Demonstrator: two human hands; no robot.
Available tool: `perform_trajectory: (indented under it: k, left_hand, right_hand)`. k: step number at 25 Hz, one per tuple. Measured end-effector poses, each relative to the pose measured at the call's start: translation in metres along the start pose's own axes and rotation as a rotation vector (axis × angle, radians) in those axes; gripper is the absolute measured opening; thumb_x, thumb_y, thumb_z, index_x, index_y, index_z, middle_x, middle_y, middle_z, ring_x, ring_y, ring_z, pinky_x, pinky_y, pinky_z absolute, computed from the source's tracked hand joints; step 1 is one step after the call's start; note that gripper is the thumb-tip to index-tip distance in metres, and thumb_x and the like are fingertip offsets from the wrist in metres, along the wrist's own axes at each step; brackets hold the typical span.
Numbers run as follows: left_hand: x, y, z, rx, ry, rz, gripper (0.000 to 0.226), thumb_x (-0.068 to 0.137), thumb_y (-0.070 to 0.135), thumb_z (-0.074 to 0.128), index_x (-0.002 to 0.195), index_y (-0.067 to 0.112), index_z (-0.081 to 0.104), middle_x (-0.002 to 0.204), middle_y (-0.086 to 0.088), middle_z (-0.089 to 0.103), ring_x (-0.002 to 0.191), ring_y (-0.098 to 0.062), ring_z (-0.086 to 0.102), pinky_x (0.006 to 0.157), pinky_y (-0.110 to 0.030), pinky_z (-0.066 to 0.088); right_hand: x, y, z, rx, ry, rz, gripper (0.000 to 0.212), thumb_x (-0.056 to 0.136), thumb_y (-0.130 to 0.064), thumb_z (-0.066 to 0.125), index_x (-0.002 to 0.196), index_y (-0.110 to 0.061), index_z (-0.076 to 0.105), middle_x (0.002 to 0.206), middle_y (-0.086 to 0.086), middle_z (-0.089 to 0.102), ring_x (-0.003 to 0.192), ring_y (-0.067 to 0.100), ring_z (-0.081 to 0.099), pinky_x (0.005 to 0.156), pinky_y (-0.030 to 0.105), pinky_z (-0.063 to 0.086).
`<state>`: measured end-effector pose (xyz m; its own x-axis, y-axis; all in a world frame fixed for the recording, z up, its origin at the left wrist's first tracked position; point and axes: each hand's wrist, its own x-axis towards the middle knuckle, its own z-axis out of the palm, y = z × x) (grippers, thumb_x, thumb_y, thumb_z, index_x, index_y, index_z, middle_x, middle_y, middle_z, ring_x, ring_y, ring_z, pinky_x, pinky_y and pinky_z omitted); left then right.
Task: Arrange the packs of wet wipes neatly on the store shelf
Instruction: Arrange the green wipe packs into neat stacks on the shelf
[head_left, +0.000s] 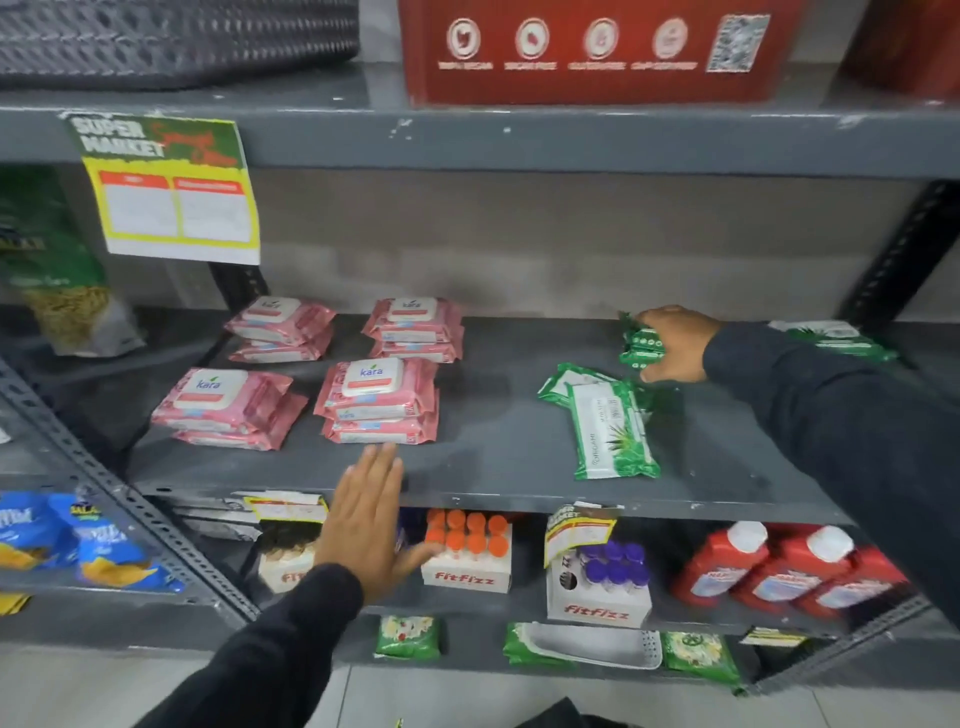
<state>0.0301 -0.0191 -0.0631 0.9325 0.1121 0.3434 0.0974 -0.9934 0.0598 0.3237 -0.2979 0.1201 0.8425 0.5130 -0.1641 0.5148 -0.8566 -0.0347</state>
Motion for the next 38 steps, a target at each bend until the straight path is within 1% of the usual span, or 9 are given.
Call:
perform_trajectory:
  k: [4, 7, 9, 12, 15, 21, 25, 29, 38]
  left_hand:
    - [0.060, 0.068, 0.000, -0.044, -0.082, 0.119, 0.114, 0.076, 0.087, 0.029, 0.146, -0.003, 0.020, 0.156, -0.022, 0.014, 0.145, -0.033, 0.007, 0.115, -0.047, 0.010]
    - [0.097, 0.092, 0.006, 0.006, -0.291, 0.092, 0.141, 0.050, 0.101, 0.019, 0.149, 0.004, -0.002, 0.159, -0.013, -0.010, 0.145, -0.025, -0.012, 0.117, -0.040, -0.006]
    - [0.106, 0.095, 0.012, 0.048, -0.421, 0.102, 0.151, 0.037, 0.104, 0.012, 0.149, 0.006, -0.007, 0.159, -0.010, -0.013, 0.144, -0.024, -0.014, 0.117, -0.040, -0.007]
    - [0.113, 0.090, 0.018, 0.067, -0.481, 0.107, 0.144, 0.046, 0.102, 0.025, 0.149, 0.007, -0.009, 0.159, -0.009, -0.012, 0.145, -0.023, -0.012, 0.118, -0.040, -0.005]
    - [0.112, 0.090, 0.017, 0.069, -0.494, 0.112, 0.139, 0.053, 0.099, 0.031, 0.149, 0.008, -0.009, 0.159, -0.010, -0.013, 0.145, -0.023, -0.012, 0.118, -0.040, -0.005]
    - [0.112, 0.092, 0.011, 0.057, -0.529, 0.108, 0.150, 0.038, 0.104, 0.023, 0.149, 0.009, -0.012, 0.159, -0.008, -0.016, 0.144, -0.022, -0.015, 0.118, -0.041, -0.005]
    - [0.111, 0.094, 0.011, 0.064, -0.532, 0.105, 0.152, 0.038, 0.104, 0.029, 0.149, 0.009, -0.012, 0.159, -0.007, -0.016, 0.144, -0.022, -0.015, 0.118, -0.041, -0.004]
    - [0.111, 0.093, 0.012, 0.037, -0.530, 0.084, 0.152, 0.037, 0.105, 0.030, 0.149, 0.010, -0.012, 0.159, -0.006, -0.016, 0.144, -0.021, -0.015, 0.118, -0.041, -0.003]
    - [0.111, 0.093, 0.015, 0.077, -0.537, 0.098, 0.155, 0.038, 0.097, 0.053, 0.149, 0.010, -0.012, 0.159, -0.009, -0.015, 0.144, -0.024, -0.014, 0.118, -0.041, -0.003]
  right_hand:
    - [-0.016, 0.027, 0.011, 0.056, -0.068, 0.098, 0.093, 0.083, -0.050, 0.067, 0.153, -0.010, 0.020, 0.157, 0.010, 0.029, 0.142, 0.028, 0.033, 0.113, 0.033, 0.031]
    - [-0.026, 0.021, 0.028, 0.200, -0.125, 0.137, 0.095, 0.081, -0.055, 0.067, 0.151, -0.009, 0.024, 0.154, 0.011, 0.037, 0.137, 0.028, 0.040, 0.106, 0.031, 0.038]
    - [-0.033, 0.008, 0.039, 0.253, -0.117, 0.159, 0.093, 0.077, -0.060, 0.068, 0.147, -0.008, 0.034, 0.146, 0.011, 0.046, 0.128, 0.028, 0.049, 0.095, 0.029, 0.043]
    - [-0.039, -0.014, 0.056, 0.266, -0.099, 0.174, 0.090, 0.075, -0.063, 0.068, 0.140, -0.005, 0.042, 0.140, 0.012, 0.051, 0.125, 0.029, 0.051, 0.097, 0.032, 0.045]
    - [-0.043, -0.034, 0.069, 0.210, -0.041, 0.183, 0.103, 0.071, -0.068, 0.067, 0.143, -0.001, 0.035, 0.147, 0.015, 0.041, 0.135, 0.031, 0.038, 0.104, 0.035, 0.038]
    - [-0.033, -0.055, 0.087, 0.143, -0.032, 0.319, 0.133, 0.052, -0.083, 0.064, 0.148, -0.001, 0.022, 0.144, 0.018, 0.036, 0.132, 0.036, 0.034, 0.100, 0.043, 0.039]
    - [-0.033, -0.066, 0.093, 0.249, -0.003, 0.406, 0.118, 0.055, -0.057, 0.081, 0.144, -0.005, 0.024, 0.133, 0.015, 0.034, 0.122, 0.035, 0.041, 0.090, 0.043, 0.048]
    - [-0.040, -0.049, 0.085, 0.144, -0.007, 0.300, 0.104, 0.056, -0.040, 0.084, 0.140, -0.009, 0.030, 0.134, 0.013, 0.043, 0.123, 0.033, 0.046, 0.090, 0.042, 0.049]
    - [-0.062, 0.057, 0.065, -0.026, -0.004, 0.039, 0.102, 0.072, 0.001, 0.068, 0.154, -0.024, 0.011, 0.149, -0.005, 0.043, 0.134, 0.027, 0.042, 0.108, 0.036, 0.038]
